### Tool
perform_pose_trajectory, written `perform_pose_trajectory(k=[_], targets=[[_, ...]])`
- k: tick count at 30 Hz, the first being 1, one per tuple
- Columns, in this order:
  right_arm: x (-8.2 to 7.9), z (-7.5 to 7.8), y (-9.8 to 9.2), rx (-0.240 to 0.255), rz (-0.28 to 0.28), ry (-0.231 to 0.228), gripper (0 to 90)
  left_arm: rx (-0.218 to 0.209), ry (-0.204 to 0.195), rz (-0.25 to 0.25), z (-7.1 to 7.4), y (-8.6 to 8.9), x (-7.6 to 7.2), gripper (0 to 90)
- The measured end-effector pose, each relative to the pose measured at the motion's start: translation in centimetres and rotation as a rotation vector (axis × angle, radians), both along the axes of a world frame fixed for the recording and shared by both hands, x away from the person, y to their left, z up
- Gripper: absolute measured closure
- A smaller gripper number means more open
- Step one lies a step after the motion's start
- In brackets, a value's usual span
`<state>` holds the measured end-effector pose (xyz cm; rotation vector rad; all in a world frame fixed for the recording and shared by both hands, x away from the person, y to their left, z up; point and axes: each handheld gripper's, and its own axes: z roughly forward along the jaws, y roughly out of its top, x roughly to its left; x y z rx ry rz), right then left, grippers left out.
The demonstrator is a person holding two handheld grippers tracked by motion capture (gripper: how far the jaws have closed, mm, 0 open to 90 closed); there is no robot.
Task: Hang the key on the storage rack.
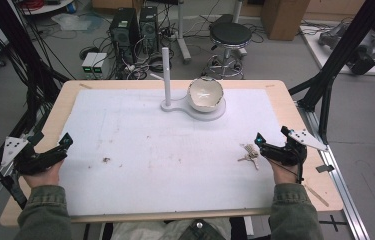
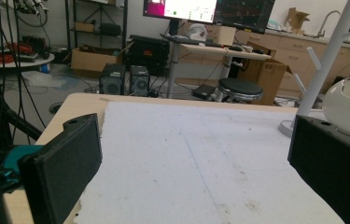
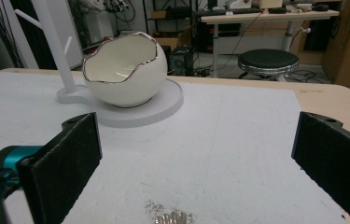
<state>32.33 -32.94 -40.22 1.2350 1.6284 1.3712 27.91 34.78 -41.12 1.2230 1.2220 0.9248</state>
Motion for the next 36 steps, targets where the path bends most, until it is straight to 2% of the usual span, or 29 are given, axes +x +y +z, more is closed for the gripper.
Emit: perform_pose_trajectory(k=[8,12,14,16,18,20,25,36], targets=[[0.2,0.0,0.0,-0.009,0.004,0.008,0.5,-0.008,0.01,0.002,-0.1,0.0,0.0,3.3],[0.6,0.3,0.4,-0.051,0.017,0.029,0.5,-0.011,0.012,0.003,-0.1,0.1,-0.1,3.3],[0.7,0.4,0.5,-0.053,0.019,0.035,0.5,-0.015,0.012,0.004,-0.1,0.1,-0.1,3.3],[1.2,0.7,0.7,-0.062,0.037,0.08,0.5,-0.011,0.013,0.004,-0.2,0.0,0.0,3.3],[1.4,0.7,0.8,-0.079,0.04,0.093,0.5,-0.008,0.014,0.002,-0.2,0.0,0.0,3.3],[2.0,0.6,1.0,-0.15,0.064,0.144,0.5,-0.004,0.009,0.003,-0.2,-0.1,0.0,3.3],[2.7,0.4,1.5,-0.185,0.106,0.223,0.5,-0.005,0.013,0.005,-0.2,0.0,0.0,3.3],[4.3,1.7,2.0,-0.225,0.137,0.311,0.6,-0.016,0.012,-0.018,-0.2,-0.1,0.0,3.3]])
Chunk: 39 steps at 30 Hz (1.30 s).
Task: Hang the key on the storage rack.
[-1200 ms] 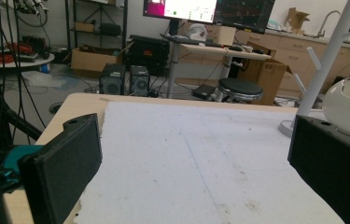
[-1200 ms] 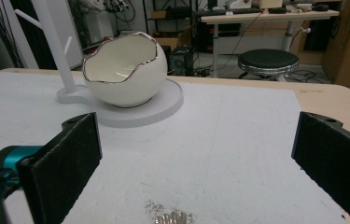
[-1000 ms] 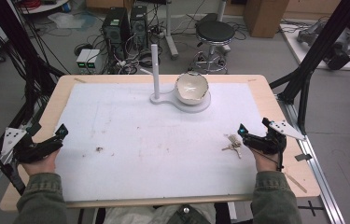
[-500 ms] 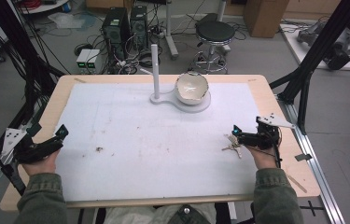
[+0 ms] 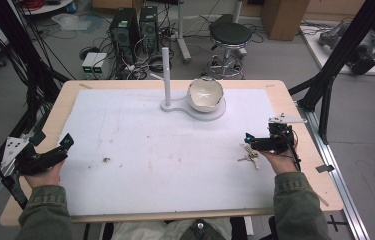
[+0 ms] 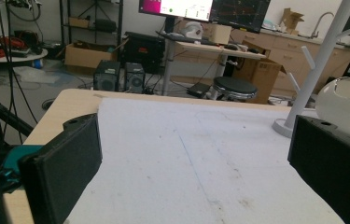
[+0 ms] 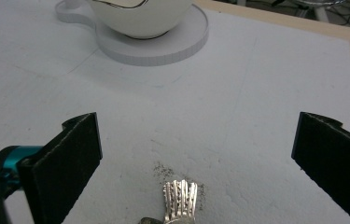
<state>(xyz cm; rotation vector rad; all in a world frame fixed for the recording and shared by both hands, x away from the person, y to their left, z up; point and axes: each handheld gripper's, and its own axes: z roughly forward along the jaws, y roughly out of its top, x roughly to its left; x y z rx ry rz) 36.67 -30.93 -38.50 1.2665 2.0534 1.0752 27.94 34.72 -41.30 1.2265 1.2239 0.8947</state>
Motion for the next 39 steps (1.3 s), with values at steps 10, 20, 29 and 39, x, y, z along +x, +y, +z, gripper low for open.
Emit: perform_pose_trajectory(k=[10,20,29,39], targets=[[1.8,0.7,0.7,-0.035,0.07,0.147,3.7,-0.004,0.001,0.004,0.0,0.1,0.0,3.3],[3.7,-0.5,0.9,-0.138,0.075,0.331,3.8,-0.03,-0.004,0.006,-0.1,0.3,0.0,3.3],[4.7,-1.0,0.9,-0.153,0.075,0.516,21.1,-0.035,-0.001,0.006,-0.1,0.4,0.0,3.3],[5.1,-1.7,0.6,-0.134,0.026,0.662,48.6,-0.04,-0.001,0.006,-0.1,0.4,0.0,3.3]])
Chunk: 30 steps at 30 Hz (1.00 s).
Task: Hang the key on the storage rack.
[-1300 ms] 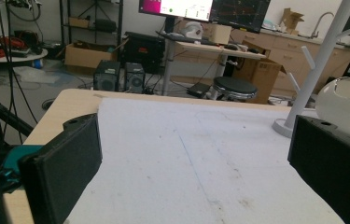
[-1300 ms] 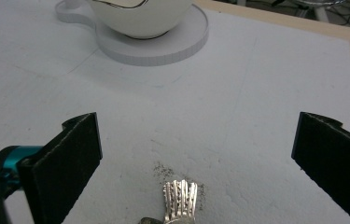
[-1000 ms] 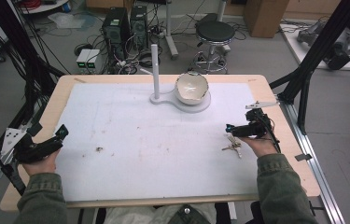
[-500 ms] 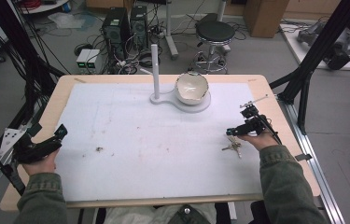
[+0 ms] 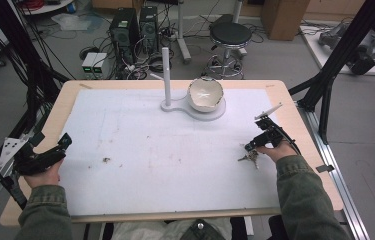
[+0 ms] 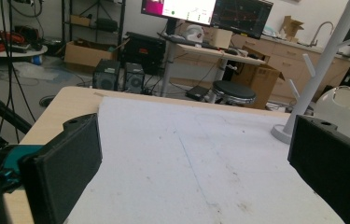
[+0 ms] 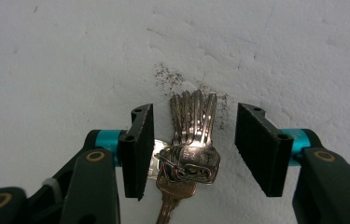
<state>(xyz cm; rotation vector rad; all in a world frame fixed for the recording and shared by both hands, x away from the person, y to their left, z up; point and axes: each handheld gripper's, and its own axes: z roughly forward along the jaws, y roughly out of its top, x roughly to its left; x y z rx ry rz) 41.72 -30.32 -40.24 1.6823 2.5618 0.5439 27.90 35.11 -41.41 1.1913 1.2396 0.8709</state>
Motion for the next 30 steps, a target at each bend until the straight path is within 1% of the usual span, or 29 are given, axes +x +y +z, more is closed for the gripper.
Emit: perform_pose_trajectory(k=[1,2,3,5,6,8,9,12,13,14,15,16,17,18,19,20,21,24,26,30], targets=[[0.0,0.0,0.0,0.0,0.0,0.0,48.6,-0.005,-0.001,-0.001,0.0,0.0,0.0,3.3],[0.1,-0.1,-0.1,-0.005,0.005,0.002,50.7,-0.006,-0.002,-0.002,0.0,0.0,0.0,3.3],[0.1,-0.1,0.0,-0.004,-0.001,0.011,50.7,-0.006,-0.002,-0.002,0.0,0.0,0.0,3.3],[0.1,-0.2,0.0,-0.013,0.003,0.01,51.2,-0.004,-0.001,-0.002,0.0,0.0,0.0,3.3],[0.2,-0.2,0.1,-0.009,-0.008,0.006,51.2,-0.007,-0.001,-0.001,0.0,0.0,0.0,3.3],[0.3,-0.3,0.1,-0.011,-0.004,-0.002,52.1,-0.007,-0.002,-0.001,0.0,0.0,0.0,3.3],[0.4,-0.3,0.2,-0.013,-0.004,0.003,52.6,-0.007,-0.002,-0.001,0.0,0.0,0.0,3.3],[0.4,-0.6,0.4,-0.034,0.003,0.006,55.3,-0.007,-0.002,0.001,0.0,0.0,0.0,3.3],[0.5,-0.6,0.5,-0.049,0.014,0.012,56.4,-0.006,0.0,0.0,0.0,0.1,0.0,3.3],[0.5,-0.8,0.6,-0.049,0.013,0.015,58.3,-0.006,0.0,0.0,0.0,0.1,0.0,3.3],[0.5,-0.8,0.6,-0.049,0.013,0.015,58.3,-0.006,0.0,0.0,0.0,0.1,0.0,3.3],[0.4,-0.8,0.9,-0.083,0.007,0.01,65.1,-0.005,-0.001,0.0,0.0,0.1,0.0,3.3],[0.4,-0.8,0.9,-0.088,0.018,0.003,67.6,-0.005,-0.001,0.0,0.0,0.1,0.0,3.3],[0.3,-0.7,1.1,-0.08,0.016,0.016,76.1,-0.007,-0.001,-0.001,0.0,0.1,0.0,3.3],[0.3,-0.7,1.1,-0.08,0.016,0.016,76.1,-0.007,-0.001,-0.001,0.0,0.1,0.0,3.3],[0.1,-0.9,1.5,-0.082,0.048,0.006,79.9,-0.007,-0.002,0.0,0.0,0.0,0.0,3.3],[0.0,-0.9,1.6,-0.091,0.055,-0.005,80.4,-0.008,-0.002,-0.001,0.0,0.0,0.0,3.3],[-0.1,-0.8,1.7,-0.091,0.052,0.0,82.3,-0.01,-0.002,-0.003,0.0,0.0,0.0,3.3],[-0.1,-0.7,1.7,-0.098,0.063,-0.002,82.6,-0.01,-0.004,-0.003,0.0,0.0,0.0,3.3],[-0.2,-0.7,1.5,-0.085,0.072,-0.004,82.9,-0.01,-0.004,-0.003,0.0,0.1,0.0,3.3]])
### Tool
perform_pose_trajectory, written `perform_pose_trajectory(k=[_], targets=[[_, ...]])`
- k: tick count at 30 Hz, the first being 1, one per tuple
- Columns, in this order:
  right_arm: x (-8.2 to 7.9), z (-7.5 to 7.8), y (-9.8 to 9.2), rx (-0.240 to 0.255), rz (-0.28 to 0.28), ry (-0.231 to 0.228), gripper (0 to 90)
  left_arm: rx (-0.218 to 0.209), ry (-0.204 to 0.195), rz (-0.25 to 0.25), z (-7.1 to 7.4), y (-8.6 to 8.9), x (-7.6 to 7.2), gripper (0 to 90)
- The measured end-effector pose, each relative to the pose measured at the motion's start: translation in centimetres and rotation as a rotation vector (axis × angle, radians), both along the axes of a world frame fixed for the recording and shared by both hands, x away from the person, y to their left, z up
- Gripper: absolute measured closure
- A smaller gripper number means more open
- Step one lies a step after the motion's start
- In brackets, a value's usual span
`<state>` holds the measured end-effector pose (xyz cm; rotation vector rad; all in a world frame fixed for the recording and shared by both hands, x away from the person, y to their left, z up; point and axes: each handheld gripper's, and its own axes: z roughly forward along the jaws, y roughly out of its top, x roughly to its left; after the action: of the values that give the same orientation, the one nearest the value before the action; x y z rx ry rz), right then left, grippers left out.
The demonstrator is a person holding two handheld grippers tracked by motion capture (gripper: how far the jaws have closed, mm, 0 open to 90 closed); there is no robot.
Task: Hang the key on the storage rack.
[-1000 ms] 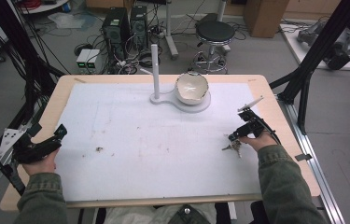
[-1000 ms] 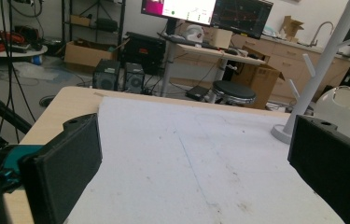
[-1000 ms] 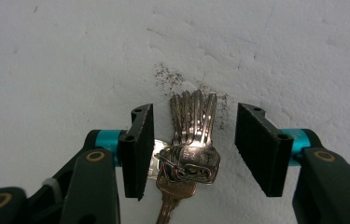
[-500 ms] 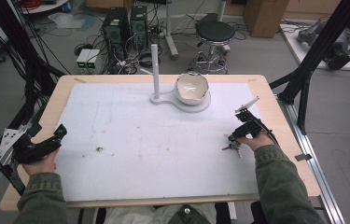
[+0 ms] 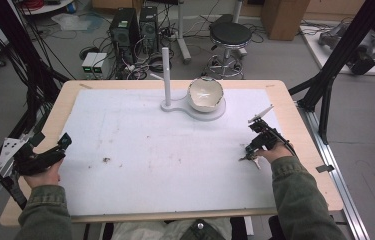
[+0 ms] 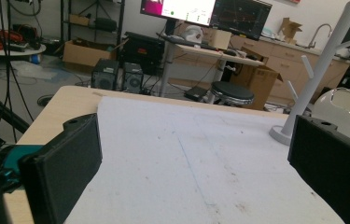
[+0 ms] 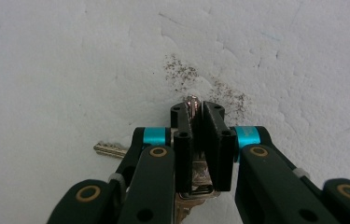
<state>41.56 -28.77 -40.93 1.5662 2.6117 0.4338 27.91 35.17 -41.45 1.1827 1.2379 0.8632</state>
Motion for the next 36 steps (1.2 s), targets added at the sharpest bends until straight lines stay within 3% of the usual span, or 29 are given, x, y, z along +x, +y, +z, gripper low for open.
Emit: perform_pose_trajectory(k=[11,22,29,36], targets=[[-0.3,0.4,-0.4,0.012,0.024,-0.012,82.8,0.002,0.002,-0.001,0.0,0.0,0.0,3.3],[-0.7,1.4,-0.9,0.079,0.022,-0.033,82.8,0.005,0.004,-0.001,0.0,-0.1,0.0,3.3],[-1.0,2.6,-0.5,0.088,0.041,-0.082,82.8,0.002,0.011,-0.012,-0.1,-0.1,0.1,3.3],[-1.4,4.5,-0.5,0.152,0.049,-0.154,82.7,0.0,0.011,-0.014,-0.1,-0.1,0.1,3.3]])
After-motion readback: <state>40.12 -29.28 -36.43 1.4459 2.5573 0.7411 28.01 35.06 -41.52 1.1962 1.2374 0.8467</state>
